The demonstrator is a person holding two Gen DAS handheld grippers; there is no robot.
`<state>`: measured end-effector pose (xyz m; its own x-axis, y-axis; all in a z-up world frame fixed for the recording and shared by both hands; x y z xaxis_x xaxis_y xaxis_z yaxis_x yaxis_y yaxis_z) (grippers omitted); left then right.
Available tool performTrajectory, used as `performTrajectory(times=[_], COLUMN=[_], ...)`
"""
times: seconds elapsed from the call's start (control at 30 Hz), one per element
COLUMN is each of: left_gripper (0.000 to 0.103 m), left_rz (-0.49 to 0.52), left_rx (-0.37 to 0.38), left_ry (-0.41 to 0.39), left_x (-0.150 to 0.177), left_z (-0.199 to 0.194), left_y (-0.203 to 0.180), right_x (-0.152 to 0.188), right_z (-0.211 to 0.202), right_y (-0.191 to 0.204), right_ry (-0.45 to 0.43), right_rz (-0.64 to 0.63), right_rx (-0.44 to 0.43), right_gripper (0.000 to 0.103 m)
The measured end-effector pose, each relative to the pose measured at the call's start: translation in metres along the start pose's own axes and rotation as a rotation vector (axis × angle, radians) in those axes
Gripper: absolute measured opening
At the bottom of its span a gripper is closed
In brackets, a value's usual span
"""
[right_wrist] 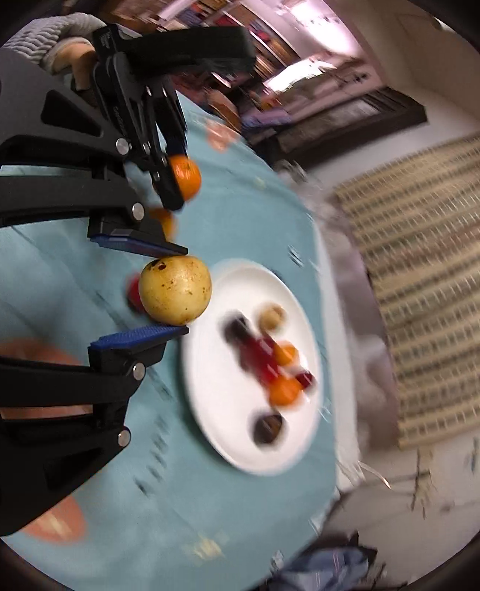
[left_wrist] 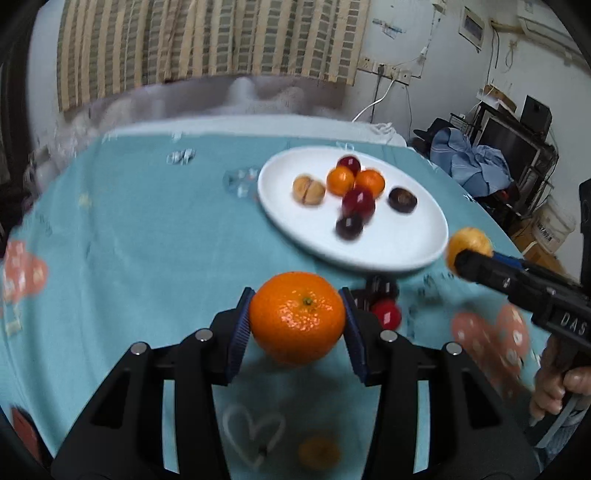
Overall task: Organize fruits
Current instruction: 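Carry both fruits onto the white plate and open both tools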
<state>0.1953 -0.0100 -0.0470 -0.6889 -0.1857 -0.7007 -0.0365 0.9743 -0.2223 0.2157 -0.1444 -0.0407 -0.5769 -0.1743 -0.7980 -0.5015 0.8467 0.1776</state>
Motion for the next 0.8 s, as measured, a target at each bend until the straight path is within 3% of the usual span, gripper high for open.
performTrajectory(times=[0.13, 0.23, 0.3, 0.37, 0.43, 0.47, 0.57, 0.67, 0.73, 0.8], left_gripper=[0.047, 0.047, 0.049, 0.071, 0.075, 0.076, 0.088, 0.089, 0.091, 0.096], left_rz=[0.023, 0.019, 0.026, 0.039, 0.034, 0.039, 0.042, 0.007, -0.024, -0.03], left_rx=[0.01, 0.001, -0.012, -0.002, 0.019, 0.017, -0.028, -0.046, -0.053, -0.086], left_ry=[-0.018, -0.006, -0.002, -0.006, -0.023, -0.034, -0.091, -0.107, -0.108, -0.109], left_x=[-0.034, -0.042, -0.043, -0.043, -0.044, -0.045, -0.048, -0.042, -0.025, -0.004], left_z=[0.029, 0.057, 0.071, 0.075, 0.07, 0.066, 0.044, 0.024, 0.007, -0.005], left_y=[-0.026, -0.033, -0.034, -0.036, -0.036, -0.034, -0.02, -0.002, 0.015, 0.03], right_x=[-0.018, -0.013, -0.007, -0.011, -0.017, -0.02, -0.027, -0.021, -0.011, 0.01], right_z=[0.021, 0.046, 0.06, 0.057, 0.046, 0.036, 0.008, -0.016, -0.022, -0.023], right_y=[-0.039, -0.055, -0.061, -0.068, -0.07, -0.071, -0.067, -0.054, -0.05, -0.042], right_ry=[0.001, -0.003, 0.05, 0.052, 0.0, -0.035, -0.125, -0.148, -0.147, -0.121], right_rz=[0.048, 0.109, 0.111, 0.095, 0.107, 0.125, 0.158, 0.147, 0.157, 0.178], right_rx=[0.072, 0.066, 0.077, 0.127, 0.131, 0.13, 0.094, 0.077, 0.087, 0.081], right_gripper=[0.036, 0.038, 0.038, 0.038, 0.046, 0.066, 0.069, 0.076, 0.092, 0.097])
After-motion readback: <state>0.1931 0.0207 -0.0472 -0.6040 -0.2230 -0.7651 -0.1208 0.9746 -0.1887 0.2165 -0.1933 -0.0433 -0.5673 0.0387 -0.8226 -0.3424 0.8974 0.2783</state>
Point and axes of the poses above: each gripper's, at about its wrist camera, not at the fingertips, and z roughly the way its jaws point, y to its left, x to its underside, the point moved 9 cm from there along z, roughly the way its jaws point, and after that the axes turned 10 degrees about -z, right-handed, at the moved point
